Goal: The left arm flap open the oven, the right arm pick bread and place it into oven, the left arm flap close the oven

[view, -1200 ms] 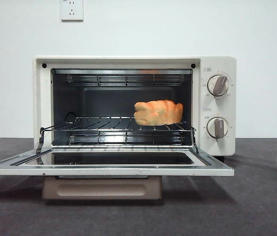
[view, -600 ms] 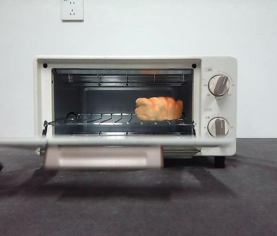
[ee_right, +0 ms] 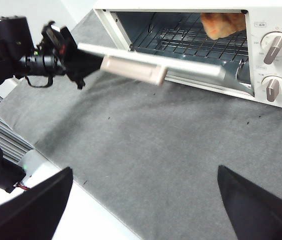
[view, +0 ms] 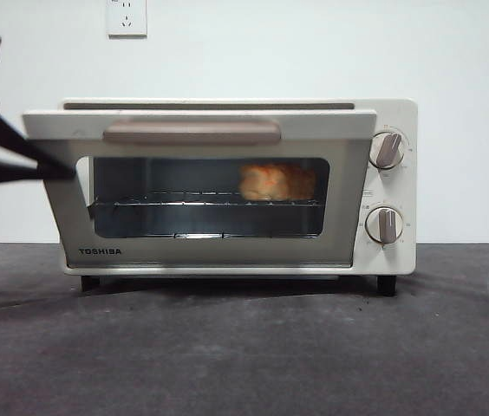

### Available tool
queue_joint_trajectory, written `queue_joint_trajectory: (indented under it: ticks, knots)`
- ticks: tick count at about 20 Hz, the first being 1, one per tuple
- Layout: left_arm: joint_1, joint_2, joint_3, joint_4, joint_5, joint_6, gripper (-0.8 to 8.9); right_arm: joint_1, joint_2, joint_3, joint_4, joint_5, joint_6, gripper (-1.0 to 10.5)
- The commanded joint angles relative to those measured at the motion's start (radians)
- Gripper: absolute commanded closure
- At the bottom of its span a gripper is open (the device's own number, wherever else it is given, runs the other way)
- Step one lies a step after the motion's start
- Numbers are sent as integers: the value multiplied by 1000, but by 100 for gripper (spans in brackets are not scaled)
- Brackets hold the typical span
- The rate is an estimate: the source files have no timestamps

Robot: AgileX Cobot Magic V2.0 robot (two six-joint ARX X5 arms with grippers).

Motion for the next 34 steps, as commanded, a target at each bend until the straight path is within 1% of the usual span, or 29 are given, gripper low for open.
queue_joint_trajectory:
  ticks: [1,3,4,6,7,11,14,16,20,21,23,25,26,30,32,34]
  knots:
    - [-1,10,14,150,-68,-195,799,5,2,19,11,4,-5,483]
    - [-1,10,14,241,-119,-282,798,5,2,19,11,4,-5,483]
    - [0,10,14,277,-127,-311,798,5,2,19,11,4,-5,483]
    - [0,10,14,357,-121,-359,798,5,2,19,11,4,-5,483]
    - [0,10,14,402,-98,-380,798,5,2,19,11,4,-5,483]
    - [0,3,14,482,-31,-410,798,5,2,19,11,9,-6,483]
    - [0,-24,14,488,0,-404,798,5,2,19,11,43,-13,483]
    - [0,-55,14,488,13,-385,798,5,2,19,11,74,-17,483]
    - [0,-139,14,457,38,-322,798,5,2,19,12,114,-47,493]
    - [0,-164,14,436,45,-302,798,5,2,19,13,120,-55,528]
    - [0,-219,14,383,58,-252,798,5,2,19,14,132,-66,690]
    - [0,-280,14,303,68,-195,798,5,2,19,16,133,-77,876]
    - [0,-307,14,266,71,-166,798,5,2,19,18,133,-85,934]
    - [0,-426,14,70,68,10,798,5,2,19,38,135,-95,941]
    - [0,-476,14,-39,51,102,798,5,2,19,54,136,-95,941]
    - [-1,-523,14,-158,19,214,798,5,2,19,71,135,-95,941]
